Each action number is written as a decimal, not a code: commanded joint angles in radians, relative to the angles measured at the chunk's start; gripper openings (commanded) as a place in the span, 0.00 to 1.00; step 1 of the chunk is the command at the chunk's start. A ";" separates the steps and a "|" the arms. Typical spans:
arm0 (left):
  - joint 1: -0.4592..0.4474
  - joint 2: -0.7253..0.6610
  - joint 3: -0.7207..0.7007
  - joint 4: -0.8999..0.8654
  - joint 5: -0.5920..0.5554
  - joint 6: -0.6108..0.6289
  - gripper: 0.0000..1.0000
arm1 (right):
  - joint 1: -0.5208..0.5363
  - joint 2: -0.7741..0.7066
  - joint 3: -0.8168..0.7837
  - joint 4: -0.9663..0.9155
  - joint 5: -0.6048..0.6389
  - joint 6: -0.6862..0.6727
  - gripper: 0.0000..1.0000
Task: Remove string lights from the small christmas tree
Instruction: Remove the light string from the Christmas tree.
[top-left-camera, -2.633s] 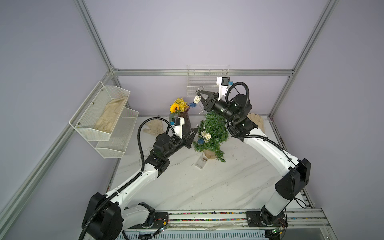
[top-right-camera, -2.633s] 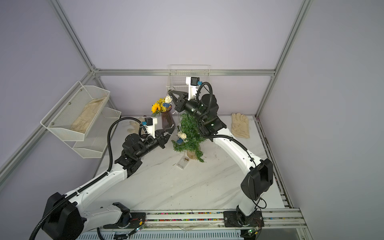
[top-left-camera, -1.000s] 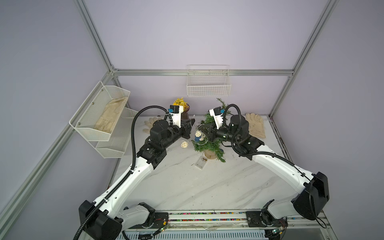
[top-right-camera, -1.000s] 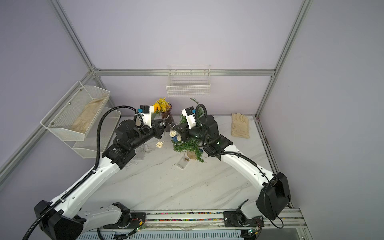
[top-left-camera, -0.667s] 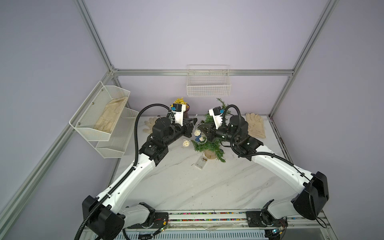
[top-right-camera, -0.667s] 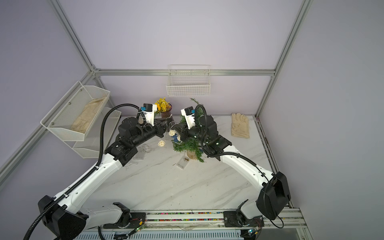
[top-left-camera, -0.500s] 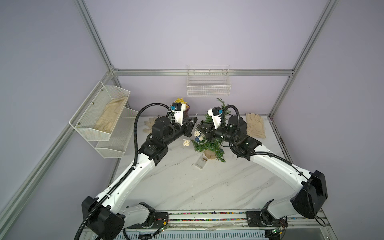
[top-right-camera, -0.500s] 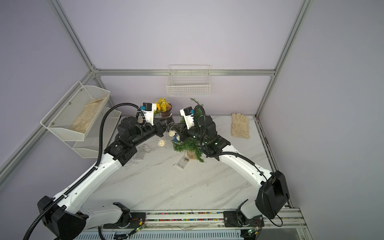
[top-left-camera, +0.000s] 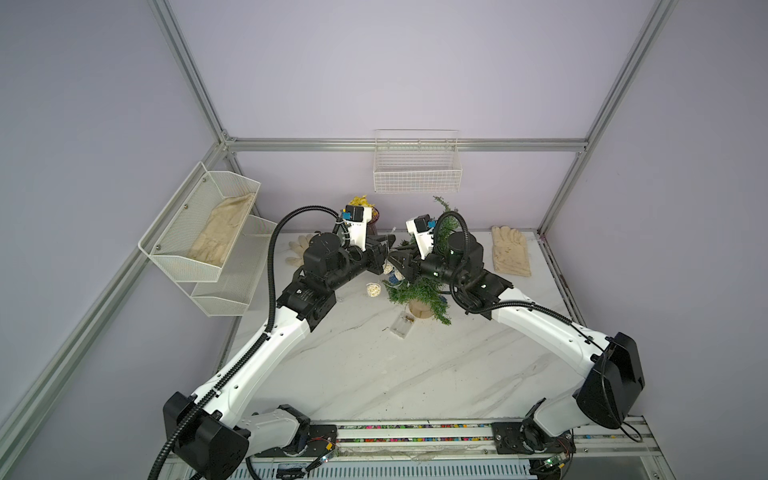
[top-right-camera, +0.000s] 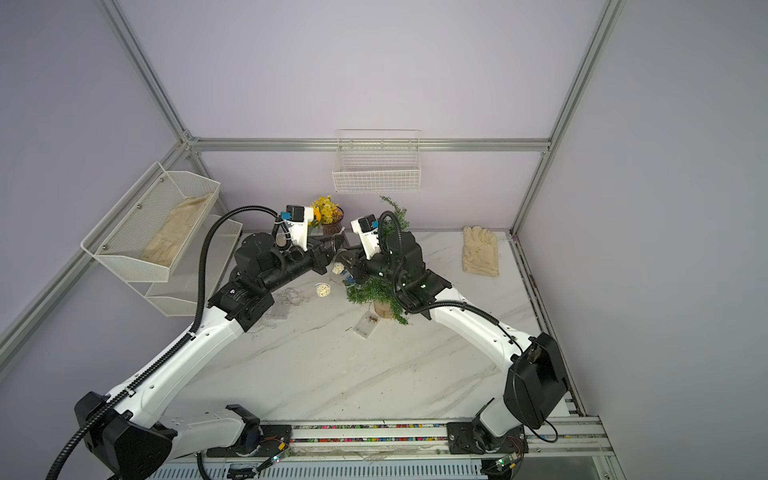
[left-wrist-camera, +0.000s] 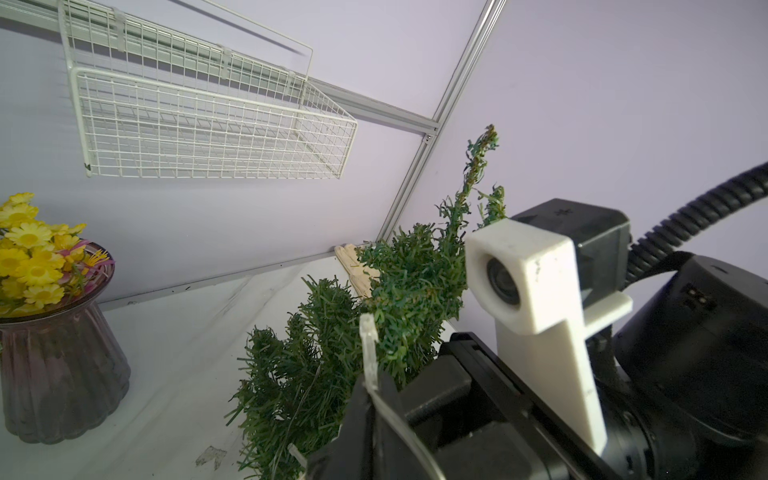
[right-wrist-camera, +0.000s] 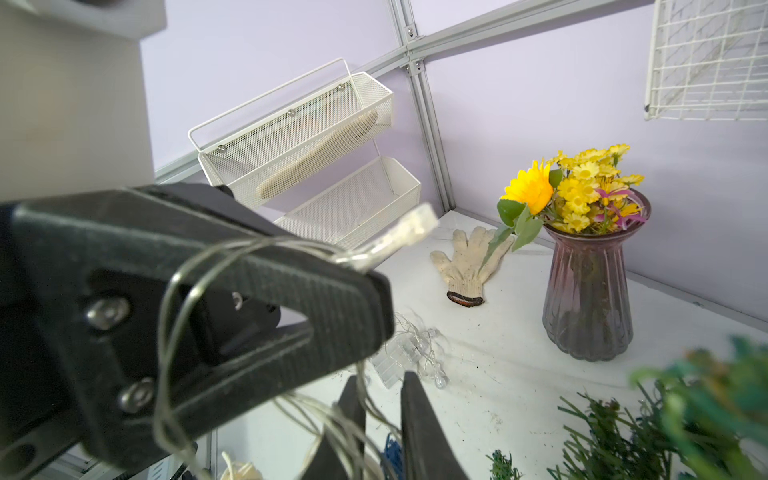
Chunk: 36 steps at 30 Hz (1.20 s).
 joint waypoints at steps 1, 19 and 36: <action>0.003 -0.023 0.081 0.028 0.014 -0.003 0.00 | 0.008 0.010 0.030 0.041 0.010 0.000 0.21; 0.119 -0.061 -0.187 0.039 -0.279 -0.126 0.66 | 0.009 -0.099 0.012 -0.056 0.042 0.050 0.00; 0.062 0.495 -0.323 0.370 -0.079 -0.257 0.59 | 0.009 -0.150 -0.012 -0.030 0.027 0.047 0.00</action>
